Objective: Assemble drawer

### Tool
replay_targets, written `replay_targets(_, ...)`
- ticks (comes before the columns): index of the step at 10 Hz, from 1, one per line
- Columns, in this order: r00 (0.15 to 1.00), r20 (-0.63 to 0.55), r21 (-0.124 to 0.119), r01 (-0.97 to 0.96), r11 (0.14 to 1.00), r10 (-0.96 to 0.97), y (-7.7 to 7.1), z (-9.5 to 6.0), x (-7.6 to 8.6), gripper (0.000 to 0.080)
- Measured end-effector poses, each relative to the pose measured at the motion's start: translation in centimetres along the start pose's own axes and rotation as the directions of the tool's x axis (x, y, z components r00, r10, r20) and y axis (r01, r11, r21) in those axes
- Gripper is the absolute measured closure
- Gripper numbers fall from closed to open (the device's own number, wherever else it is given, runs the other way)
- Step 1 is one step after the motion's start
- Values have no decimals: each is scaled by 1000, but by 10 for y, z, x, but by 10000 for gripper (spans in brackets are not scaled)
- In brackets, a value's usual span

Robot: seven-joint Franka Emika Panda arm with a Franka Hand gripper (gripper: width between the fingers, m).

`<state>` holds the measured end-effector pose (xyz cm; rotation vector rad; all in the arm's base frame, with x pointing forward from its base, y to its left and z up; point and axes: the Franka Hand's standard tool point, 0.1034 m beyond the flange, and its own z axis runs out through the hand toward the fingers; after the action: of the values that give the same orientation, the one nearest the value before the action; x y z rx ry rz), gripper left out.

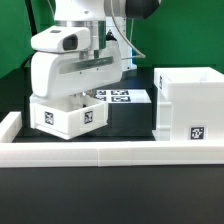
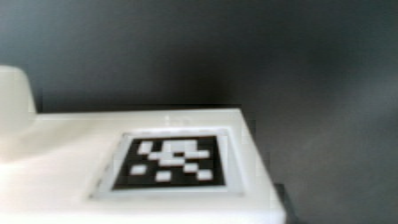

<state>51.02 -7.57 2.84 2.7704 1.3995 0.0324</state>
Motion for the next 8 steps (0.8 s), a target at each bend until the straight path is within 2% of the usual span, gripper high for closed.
replay_targets(1, 998, 8, -1, 63, 998, -63, -3, 0, 7, 757)
replay_targets(3, 976, 28, 26, 216, 976, -217, -5, 0, 14, 757)
replay_targets(6, 931, 37, 31, 362, 932, -363, -2, 0, 8, 757)
replay_targets(8, 926, 39, 34, 375, 927, -376, -3, 1, 10, 757)
